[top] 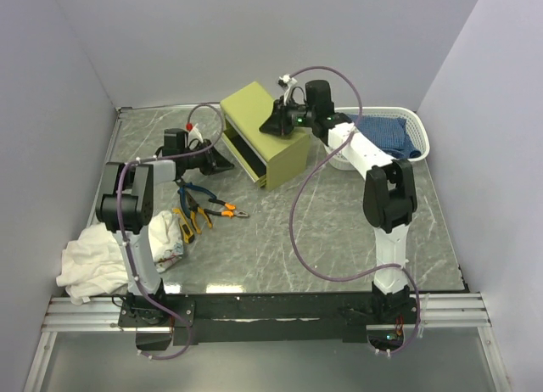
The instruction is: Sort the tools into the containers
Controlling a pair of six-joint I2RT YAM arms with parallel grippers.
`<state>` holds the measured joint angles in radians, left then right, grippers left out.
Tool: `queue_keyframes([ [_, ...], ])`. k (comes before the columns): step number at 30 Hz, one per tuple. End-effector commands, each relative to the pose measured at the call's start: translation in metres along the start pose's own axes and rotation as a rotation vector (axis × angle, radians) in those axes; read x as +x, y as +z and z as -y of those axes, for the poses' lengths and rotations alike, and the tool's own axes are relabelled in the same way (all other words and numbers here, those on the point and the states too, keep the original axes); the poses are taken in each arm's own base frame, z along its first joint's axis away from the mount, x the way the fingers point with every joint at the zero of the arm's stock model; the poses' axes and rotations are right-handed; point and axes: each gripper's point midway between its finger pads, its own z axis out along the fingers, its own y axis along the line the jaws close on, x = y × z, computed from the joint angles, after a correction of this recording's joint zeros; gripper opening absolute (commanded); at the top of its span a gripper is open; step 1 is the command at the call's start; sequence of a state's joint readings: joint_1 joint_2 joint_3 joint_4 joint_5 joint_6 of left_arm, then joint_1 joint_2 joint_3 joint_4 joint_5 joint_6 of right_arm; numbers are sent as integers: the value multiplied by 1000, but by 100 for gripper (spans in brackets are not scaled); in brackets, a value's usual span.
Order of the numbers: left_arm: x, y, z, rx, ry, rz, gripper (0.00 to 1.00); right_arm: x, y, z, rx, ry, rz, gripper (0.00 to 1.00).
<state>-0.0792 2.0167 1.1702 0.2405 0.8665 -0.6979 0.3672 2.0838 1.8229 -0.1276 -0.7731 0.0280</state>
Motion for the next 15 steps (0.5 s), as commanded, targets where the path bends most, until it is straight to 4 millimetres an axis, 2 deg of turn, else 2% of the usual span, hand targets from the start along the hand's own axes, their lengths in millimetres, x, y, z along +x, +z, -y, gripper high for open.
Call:
queue_keyframes([
  [1, 18, -26, -3, -22, 142, -61, 1, 16, -4, 21, 40, 67, -5, 25],
  [6, 24, -37, -8, -60, 176, -66, 1, 32, 0, 25, 49, 124, -12, 24],
  [8, 22, -38, -5, -54, 180, -49, 5, 34, 1, 25, 55, 129, -14, 24],
  [9, 19, -39, -1, -46, 184, -36, 12, 36, 1, 26, 57, 126, -18, 24],
  [10, 14, -37, 4, -35, 183, -18, 27, 36, 0, 27, 60, 122, -19, 24],
  [11, 8, -36, 7, -37, 187, -7, 54, 39, -1, 27, 62, 127, -27, 24],
  [12, 5, -34, 6, -45, 188, -1, 60, 40, -3, 27, 61, 126, -30, 24],
  [15, -5, -25, 17, 4, 210, 9, 68, 46, -7, 30, 71, 135, -43, 24],
])
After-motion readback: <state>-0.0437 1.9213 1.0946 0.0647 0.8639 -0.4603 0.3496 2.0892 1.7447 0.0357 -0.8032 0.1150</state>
